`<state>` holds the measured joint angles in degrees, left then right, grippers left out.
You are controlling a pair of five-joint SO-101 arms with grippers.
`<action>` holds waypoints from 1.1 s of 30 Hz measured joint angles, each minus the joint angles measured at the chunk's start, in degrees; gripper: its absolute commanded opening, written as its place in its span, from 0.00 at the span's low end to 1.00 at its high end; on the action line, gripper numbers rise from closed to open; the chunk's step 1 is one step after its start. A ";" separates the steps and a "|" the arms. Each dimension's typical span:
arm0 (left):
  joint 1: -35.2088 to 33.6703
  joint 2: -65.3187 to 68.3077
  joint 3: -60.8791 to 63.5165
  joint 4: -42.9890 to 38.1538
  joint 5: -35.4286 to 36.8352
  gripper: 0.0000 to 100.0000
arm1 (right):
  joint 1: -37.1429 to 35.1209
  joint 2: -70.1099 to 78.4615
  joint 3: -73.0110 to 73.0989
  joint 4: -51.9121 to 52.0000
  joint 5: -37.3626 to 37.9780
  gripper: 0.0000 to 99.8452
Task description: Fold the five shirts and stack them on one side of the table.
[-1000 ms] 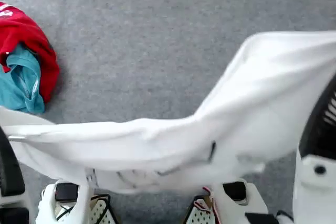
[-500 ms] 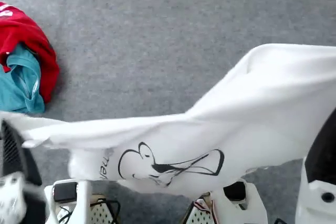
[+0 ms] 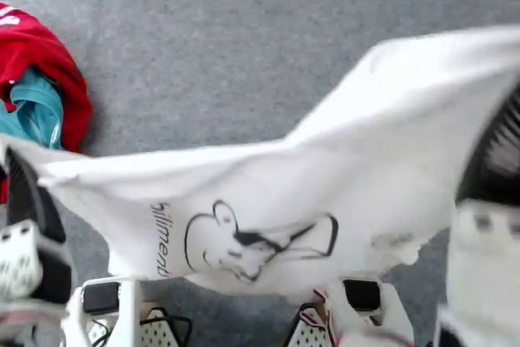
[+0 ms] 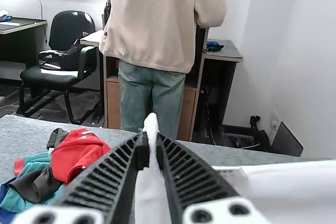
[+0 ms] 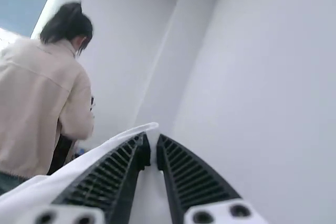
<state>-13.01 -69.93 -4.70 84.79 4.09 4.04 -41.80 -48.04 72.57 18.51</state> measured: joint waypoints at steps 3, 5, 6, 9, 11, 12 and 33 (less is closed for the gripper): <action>0.00 0.00 8.62 -7.56 0.00 0.03 | 0.00 0.09 7.21 -0.35 0.26 0.01; 0.00 0.00 16.62 -15.03 0.00 0.03 | 0.00 0.09 13.10 -2.20 0.26 0.01; 0.00 0.00 21.10 -19.60 0.00 0.03 | 0.00 0.09 16.53 -3.96 0.26 0.01; 0.00 0.18 35.96 -34.46 0.00 0.03 | 0.00 0.18 28.31 -11.78 0.26 0.01; 0.09 1.05 45.27 -45.01 0.00 0.03 | 0.00 0.79 37.45 -18.64 0.26 0.01; 0.09 1.93 49.41 -50.11 0.00 0.03 | 0.00 0.97 42.37 -22.77 0.26 0.01; 0.44 71.91 12.92 -70.15 0.00 0.03 | -0.09 45.54 41.05 -51.16 0.18 0.01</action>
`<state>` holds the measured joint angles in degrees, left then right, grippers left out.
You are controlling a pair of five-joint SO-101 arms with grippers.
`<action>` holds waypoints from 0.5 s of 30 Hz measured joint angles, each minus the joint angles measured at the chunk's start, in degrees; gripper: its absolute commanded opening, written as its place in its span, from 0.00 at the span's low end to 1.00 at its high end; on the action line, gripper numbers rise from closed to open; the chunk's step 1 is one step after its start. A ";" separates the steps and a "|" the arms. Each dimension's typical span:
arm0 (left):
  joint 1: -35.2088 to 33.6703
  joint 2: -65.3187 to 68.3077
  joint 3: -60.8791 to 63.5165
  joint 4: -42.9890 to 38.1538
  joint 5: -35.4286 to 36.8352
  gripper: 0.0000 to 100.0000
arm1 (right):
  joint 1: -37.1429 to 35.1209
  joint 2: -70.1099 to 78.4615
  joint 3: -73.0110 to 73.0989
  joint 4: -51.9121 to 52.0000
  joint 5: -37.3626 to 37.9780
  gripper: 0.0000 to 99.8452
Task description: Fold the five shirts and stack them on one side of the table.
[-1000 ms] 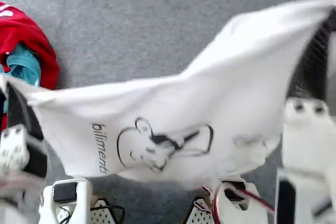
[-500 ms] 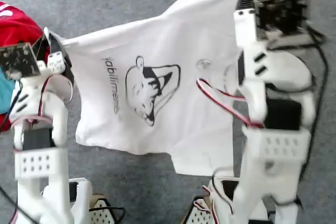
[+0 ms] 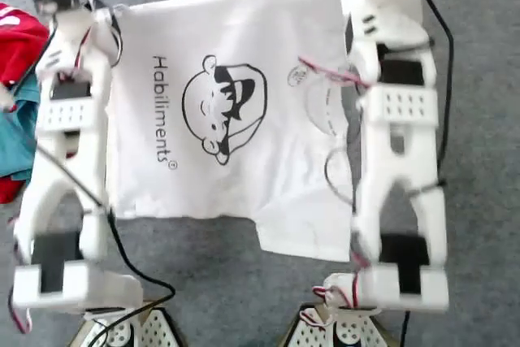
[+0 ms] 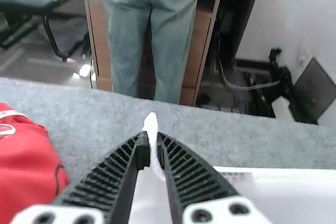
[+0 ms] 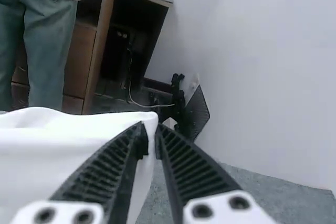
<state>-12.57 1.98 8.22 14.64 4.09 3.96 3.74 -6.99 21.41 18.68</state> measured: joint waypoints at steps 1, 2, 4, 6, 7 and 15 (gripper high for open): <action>0.00 2.73 -3.96 2.64 0.00 0.03 | -0.09 3.52 -4.48 1.93 0.00 0.01; 0.00 5.10 -7.56 5.27 0.00 0.03 | -0.09 6.86 -9.05 4.22 0.00 0.01; 0.09 9.14 -14.51 10.64 0.00 0.03 | -0.09 13.54 -18.81 9.49 0.00 0.01; 0.09 12.57 -20.75 15.03 0.00 0.03 | -0.09 19.69 -28.57 14.95 0.00 0.01; 0.09 13.98 -23.47 16.97 -0.53 0.03 | -0.09 22.42 -33.23 18.02 0.00 0.01; 1.05 20.75 -34.02 33.14 -8.18 0.03 | -0.53 38.86 -63.03 49.14 0.00 0.01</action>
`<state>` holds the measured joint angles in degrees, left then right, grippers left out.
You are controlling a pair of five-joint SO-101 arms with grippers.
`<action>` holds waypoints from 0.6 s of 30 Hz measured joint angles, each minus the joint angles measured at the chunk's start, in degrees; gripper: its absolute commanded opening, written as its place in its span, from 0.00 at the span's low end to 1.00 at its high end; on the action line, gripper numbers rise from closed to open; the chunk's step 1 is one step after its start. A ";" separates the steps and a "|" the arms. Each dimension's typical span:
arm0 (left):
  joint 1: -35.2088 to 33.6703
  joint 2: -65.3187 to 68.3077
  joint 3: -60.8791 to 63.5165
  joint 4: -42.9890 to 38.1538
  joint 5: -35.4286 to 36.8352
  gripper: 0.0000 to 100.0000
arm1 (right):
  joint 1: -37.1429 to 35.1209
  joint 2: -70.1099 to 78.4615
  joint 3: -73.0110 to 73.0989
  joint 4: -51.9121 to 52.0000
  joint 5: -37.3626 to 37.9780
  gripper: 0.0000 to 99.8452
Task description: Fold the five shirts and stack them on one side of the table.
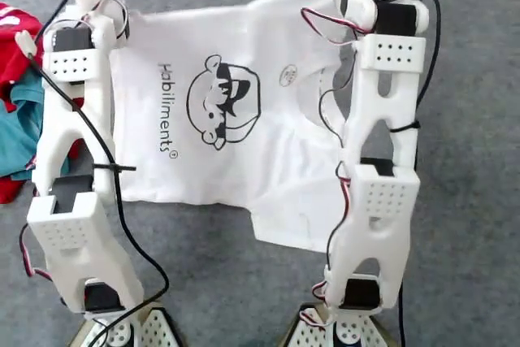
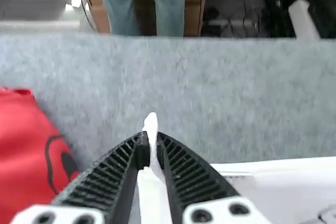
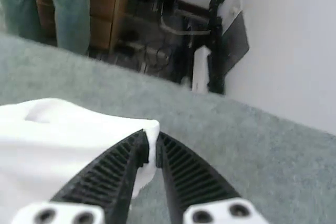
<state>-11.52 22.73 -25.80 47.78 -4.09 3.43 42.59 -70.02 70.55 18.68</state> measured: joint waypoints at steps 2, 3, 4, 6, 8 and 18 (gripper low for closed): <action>-0.09 0.00 0.00 3.16 -0.18 0.03 | -0.35 2.55 -5.45 7.56 0.18 0.01; -0.09 0.00 0.00 4.75 -0.35 0.03 | -0.35 3.69 -8.18 11.08 0.62 0.01; -0.09 0.00 0.00 6.07 -0.44 0.03 | -0.35 5.10 -10.55 14.15 1.49 0.01; -0.09 0.44 0.00 8.70 -0.44 0.03 | -0.35 7.56 -14.51 18.99 2.81 0.01; -0.09 0.53 0.00 10.73 -0.44 0.03 | -0.62 9.41 -18.55 23.74 3.87 0.01; -0.09 0.44 16.97 12.40 -3.78 0.03 | -1.49 12.48 -18.99 30.51 5.80 0.01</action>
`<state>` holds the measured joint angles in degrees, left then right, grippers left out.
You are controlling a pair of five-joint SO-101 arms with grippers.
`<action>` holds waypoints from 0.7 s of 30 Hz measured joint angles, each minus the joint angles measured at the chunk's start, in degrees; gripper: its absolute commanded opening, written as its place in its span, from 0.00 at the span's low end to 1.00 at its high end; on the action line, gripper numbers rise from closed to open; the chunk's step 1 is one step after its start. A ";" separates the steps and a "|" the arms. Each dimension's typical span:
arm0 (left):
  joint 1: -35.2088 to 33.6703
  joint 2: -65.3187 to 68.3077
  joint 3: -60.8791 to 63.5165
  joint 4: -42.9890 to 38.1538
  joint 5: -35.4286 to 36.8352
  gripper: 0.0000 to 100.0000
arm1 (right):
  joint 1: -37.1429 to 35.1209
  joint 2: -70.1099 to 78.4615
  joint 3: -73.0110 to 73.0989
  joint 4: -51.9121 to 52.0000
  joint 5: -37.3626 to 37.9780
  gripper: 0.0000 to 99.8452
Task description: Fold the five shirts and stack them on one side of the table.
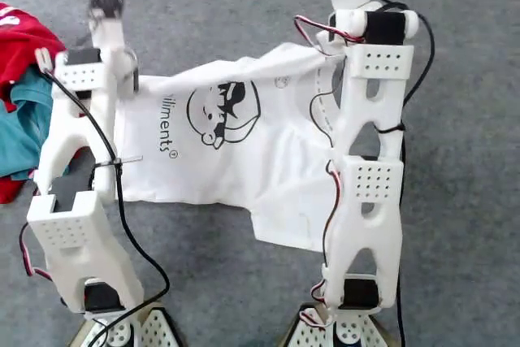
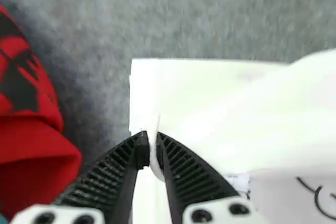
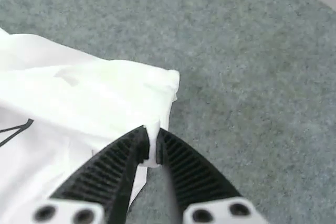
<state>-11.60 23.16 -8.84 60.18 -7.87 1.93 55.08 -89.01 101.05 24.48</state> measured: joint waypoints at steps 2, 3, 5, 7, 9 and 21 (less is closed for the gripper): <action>0.00 0.00 5.01 -2.37 -0.70 0.03 | 0.00 -0.88 4.13 0.00 0.00 0.01; 0.00 -0.44 7.65 -3.78 -0.88 0.03 | 0.00 -1.93 6.51 0.00 0.00 0.01; 0.00 -2.64 12.75 -6.51 -0.97 0.03 | 0.00 -5.01 12.04 0.00 0.18 0.01; 0.00 -6.15 18.02 -9.41 -0.97 0.03 | 0.00 -8.70 18.37 0.00 0.88 0.01; 0.18 -10.29 23.74 -12.31 -1.14 0.03 | 0.00 -12.66 25.05 0.00 2.37 0.01; 0.00 -31.03 47.65 -19.16 -4.22 0.03 | 0.00 -34.11 58.73 -5.27 10.46 0.01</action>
<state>-11.60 -7.87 38.81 41.01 -12.09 1.93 20.97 -30.29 95.78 34.95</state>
